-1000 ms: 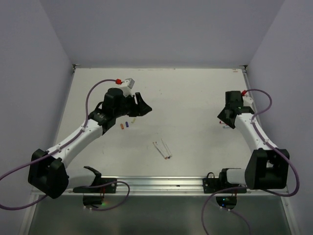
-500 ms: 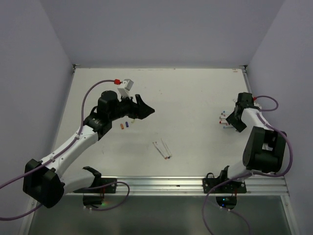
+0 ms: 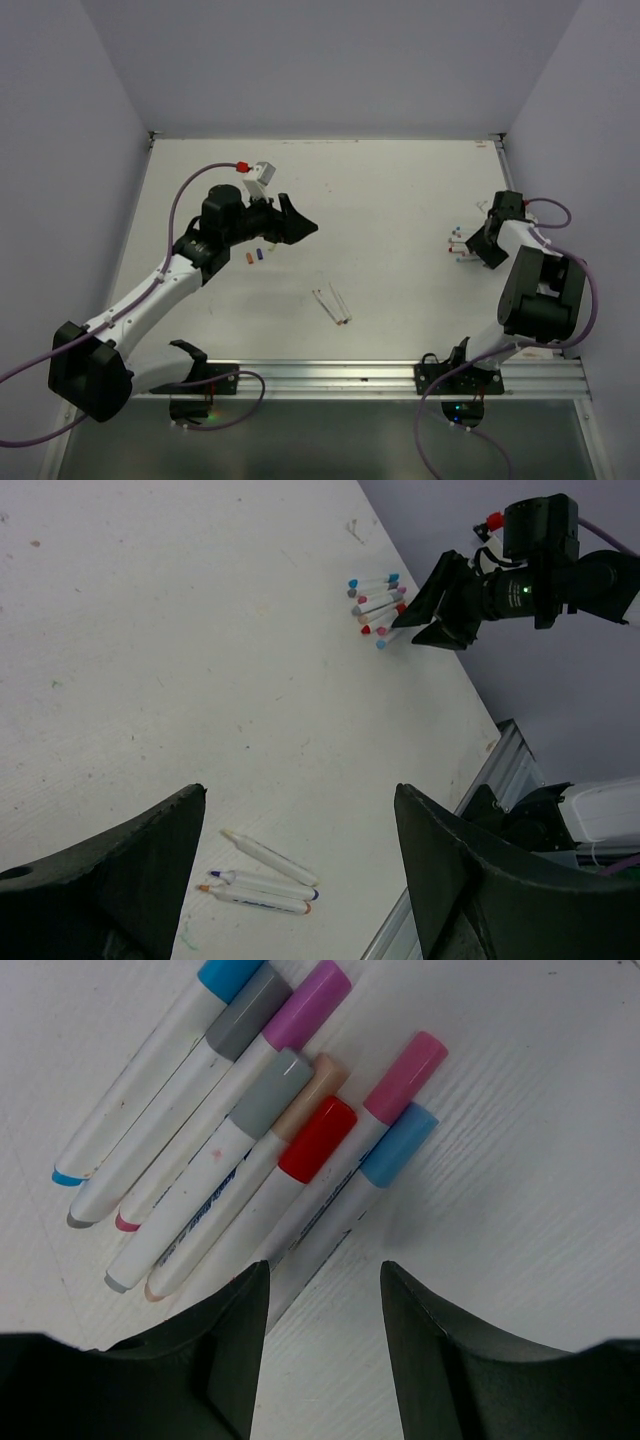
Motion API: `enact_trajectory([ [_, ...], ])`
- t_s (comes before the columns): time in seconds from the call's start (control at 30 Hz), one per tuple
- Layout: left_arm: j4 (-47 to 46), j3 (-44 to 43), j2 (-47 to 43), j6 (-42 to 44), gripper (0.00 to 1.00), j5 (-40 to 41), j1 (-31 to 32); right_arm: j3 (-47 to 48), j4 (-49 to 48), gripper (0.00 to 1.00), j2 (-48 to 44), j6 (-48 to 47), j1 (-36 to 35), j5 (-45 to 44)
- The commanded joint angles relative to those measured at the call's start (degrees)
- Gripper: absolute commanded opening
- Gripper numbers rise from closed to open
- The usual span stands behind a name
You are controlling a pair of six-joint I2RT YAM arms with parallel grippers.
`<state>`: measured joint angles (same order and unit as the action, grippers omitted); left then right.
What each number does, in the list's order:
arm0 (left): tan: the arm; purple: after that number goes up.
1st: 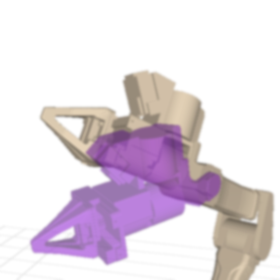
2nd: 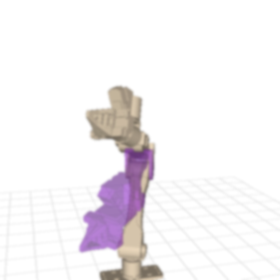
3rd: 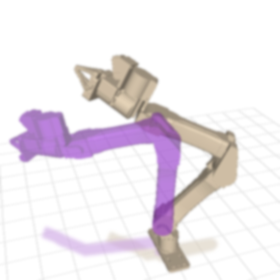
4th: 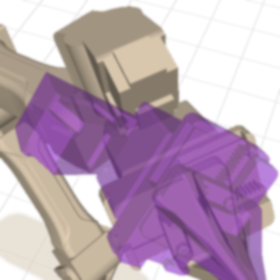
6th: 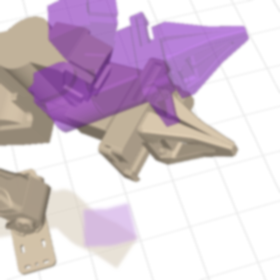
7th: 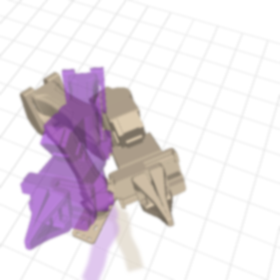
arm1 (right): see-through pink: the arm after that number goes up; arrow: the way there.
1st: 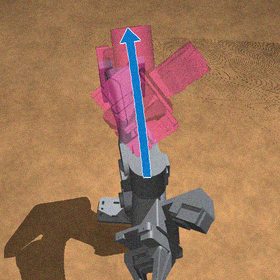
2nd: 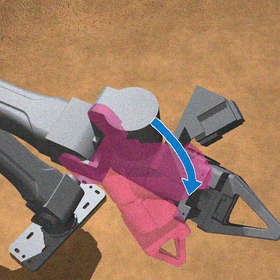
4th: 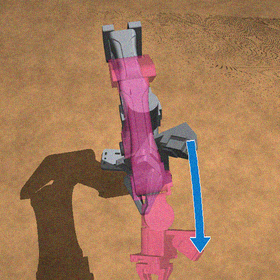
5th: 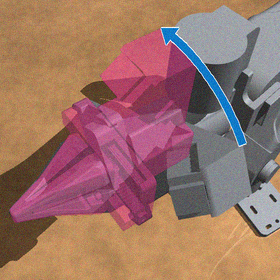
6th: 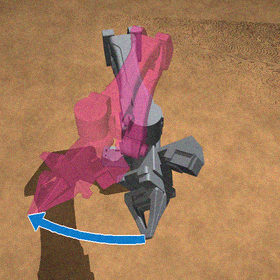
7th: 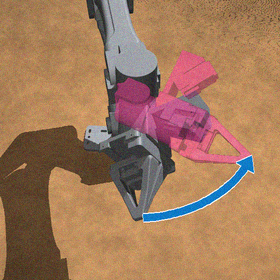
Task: Open the pen caps
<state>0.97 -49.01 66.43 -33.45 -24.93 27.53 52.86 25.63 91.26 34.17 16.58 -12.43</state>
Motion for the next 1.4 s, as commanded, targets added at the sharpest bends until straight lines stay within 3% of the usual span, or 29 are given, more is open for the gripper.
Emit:
enact_trajectory([
  [0.0, -1.59, -0.82, 0.27, 1.37, 0.79, -0.83, 0.24, -0.57, -2.86, 0.52, 2.07, -0.07, 0.21, 0.82],
  [0.37, -2.03, -0.38, 0.36, 1.28, 0.79, -0.73, 0.33, -1.88, -4.01, 0.5, 2.34, 0.1, 0.12, 0.56],
  [0.43, -2.03, -0.29, 0.27, 1.11, 0.79, -0.74, 0.33, -2.15, -3.92, 0.45, 2.95, 0.37, 0.12, 0.47],
  [0.6, -1.94, -0.21, -0.34, 0.58, 0.79, -0.56, 0.33, -4.08, -4.09, 0.21, 2.61, 0.72, 0.12, 0.04],
  [0.8, 1.48, -2.22, 0.8, -1.09, 0.78, -2.14, 0.33, -8.2, -3.49, 0.0, -2.4, 0.02, 0.12, 0.38],
  [1.03, 7.9, -5.3, 0.54, -1.7, 0.77, -2.93, 0.33, -11.9, 3.63, 0.0, -18.82, -1.21, 0.21, 1.44],
  [1.23, 7.38, -3.37, -1.92, -6.27, 0.77, -6.18, 0.33, -10.5, 13.65, 0.0, -35.0, -4.29, -0.84, 8.29],
  [1.37, 4.48, -0.83, -3.59, -10.83, 0.77, -10.22, 0.33, -7.87, 16.55, 0.0, -37.74, -4.91, -8.28, 14.09],
])
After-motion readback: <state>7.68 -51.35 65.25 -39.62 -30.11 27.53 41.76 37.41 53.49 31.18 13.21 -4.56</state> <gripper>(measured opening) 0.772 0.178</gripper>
